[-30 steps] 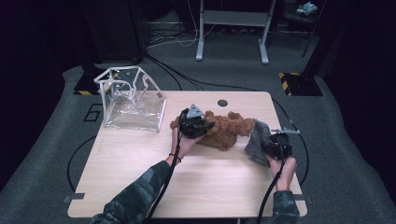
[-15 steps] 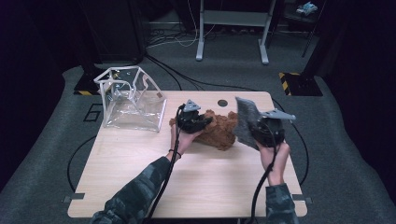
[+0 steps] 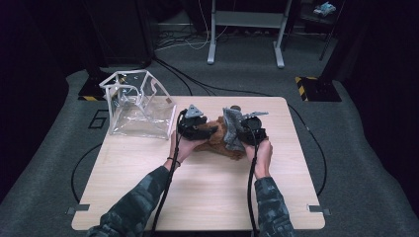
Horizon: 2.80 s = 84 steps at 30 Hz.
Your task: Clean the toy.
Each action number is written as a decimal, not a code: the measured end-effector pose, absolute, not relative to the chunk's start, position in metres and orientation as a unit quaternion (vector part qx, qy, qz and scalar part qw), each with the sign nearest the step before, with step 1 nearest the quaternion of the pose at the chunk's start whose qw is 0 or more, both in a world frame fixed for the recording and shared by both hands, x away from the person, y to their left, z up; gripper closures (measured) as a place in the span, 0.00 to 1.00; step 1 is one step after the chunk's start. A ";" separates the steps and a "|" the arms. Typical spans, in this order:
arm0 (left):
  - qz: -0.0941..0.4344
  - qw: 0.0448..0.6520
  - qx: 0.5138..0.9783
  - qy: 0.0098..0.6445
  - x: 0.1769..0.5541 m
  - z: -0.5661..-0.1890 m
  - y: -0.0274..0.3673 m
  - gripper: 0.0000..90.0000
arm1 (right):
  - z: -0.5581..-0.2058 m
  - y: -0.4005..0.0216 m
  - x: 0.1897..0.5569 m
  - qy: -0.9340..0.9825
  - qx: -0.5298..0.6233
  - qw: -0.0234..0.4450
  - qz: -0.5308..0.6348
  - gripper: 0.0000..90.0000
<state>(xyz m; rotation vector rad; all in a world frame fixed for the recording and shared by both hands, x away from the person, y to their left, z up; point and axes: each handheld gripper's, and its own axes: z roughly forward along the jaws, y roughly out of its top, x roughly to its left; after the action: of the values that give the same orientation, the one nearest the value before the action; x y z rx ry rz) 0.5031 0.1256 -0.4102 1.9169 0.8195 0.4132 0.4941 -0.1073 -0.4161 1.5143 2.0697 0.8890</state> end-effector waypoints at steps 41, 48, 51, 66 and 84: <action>0.179 0.422 0.789 0.410 0.527 -0.441 0.148 0.65 | -0.420 -0.099 0.476 0.744 0.535 0.243 0.320 0.86; 0.175 0.422 0.789 0.410 0.527 -0.441 0.149 0.65 | -0.416 -0.154 0.476 0.703 0.582 0.278 0.301 0.86; 0.175 0.423 0.789 0.410 0.527 -0.441 0.149 0.65 | -0.416 -0.170 0.477 0.688 0.602 0.286 0.288 0.86; 0.175 0.425 0.787 0.411 0.529 -0.442 0.150 0.65 | -0.421 -0.040 0.474 0.792 0.466 0.217 0.329 0.85; 0.165 0.422 0.792 0.408 0.532 -0.441 0.151 0.65 | -0.419 -0.143 0.472 0.711 0.569 0.272 0.313 0.85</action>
<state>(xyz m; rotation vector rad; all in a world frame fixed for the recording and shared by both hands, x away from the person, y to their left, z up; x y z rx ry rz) 0.5320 0.1515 -0.4411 1.9838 1.0223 0.4121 0.4718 -0.1430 -0.4187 1.5308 1.9137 0.8421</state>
